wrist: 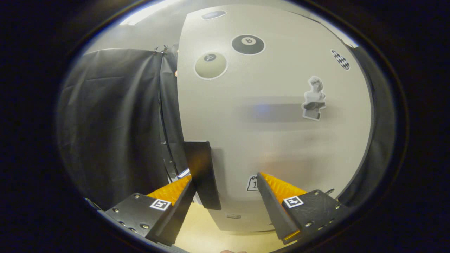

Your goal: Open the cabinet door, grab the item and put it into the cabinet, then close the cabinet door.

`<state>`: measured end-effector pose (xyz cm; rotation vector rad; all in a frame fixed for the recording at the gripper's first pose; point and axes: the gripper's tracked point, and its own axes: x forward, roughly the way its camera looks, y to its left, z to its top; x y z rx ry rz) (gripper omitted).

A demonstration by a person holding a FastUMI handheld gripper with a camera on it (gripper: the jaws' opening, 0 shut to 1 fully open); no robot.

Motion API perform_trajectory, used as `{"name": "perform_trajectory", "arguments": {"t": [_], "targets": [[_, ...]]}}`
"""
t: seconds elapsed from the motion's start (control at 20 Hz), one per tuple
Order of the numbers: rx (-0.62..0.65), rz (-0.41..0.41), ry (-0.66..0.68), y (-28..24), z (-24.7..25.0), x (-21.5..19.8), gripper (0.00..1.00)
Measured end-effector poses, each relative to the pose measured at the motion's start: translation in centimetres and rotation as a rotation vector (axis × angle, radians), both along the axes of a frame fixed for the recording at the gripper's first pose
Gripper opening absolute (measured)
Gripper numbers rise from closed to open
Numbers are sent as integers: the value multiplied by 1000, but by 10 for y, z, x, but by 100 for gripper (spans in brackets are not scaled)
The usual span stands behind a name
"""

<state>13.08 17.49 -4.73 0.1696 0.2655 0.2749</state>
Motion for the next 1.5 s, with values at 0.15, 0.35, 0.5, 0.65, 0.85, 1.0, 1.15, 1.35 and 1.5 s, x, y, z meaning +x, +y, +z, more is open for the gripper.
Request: {"name": "perform_trajectory", "arguments": {"t": [0.15, 0.35, 0.5, 0.65, 0.85, 1.0, 1.15, 1.35, 1.5], "targets": [[-3, 0, -7, 0, 0, -1, 100], [-6, 5, -16, 1, 0, -2, 100], [-11, 8, -16, 1, 1, -8, 100], [-73, -18, -113, -17, 24, -22, 100], [-146, -81, -235, -57, 63, -50, 98], [-153, -139, -267, -97, 78, -64, 97], [-171, -208, -276, -142, 81, -70, 98], [-195, -265, -287, -190, 79, -75, 98], [-194, -281, -268, -217, 66, -76, 98]]}}
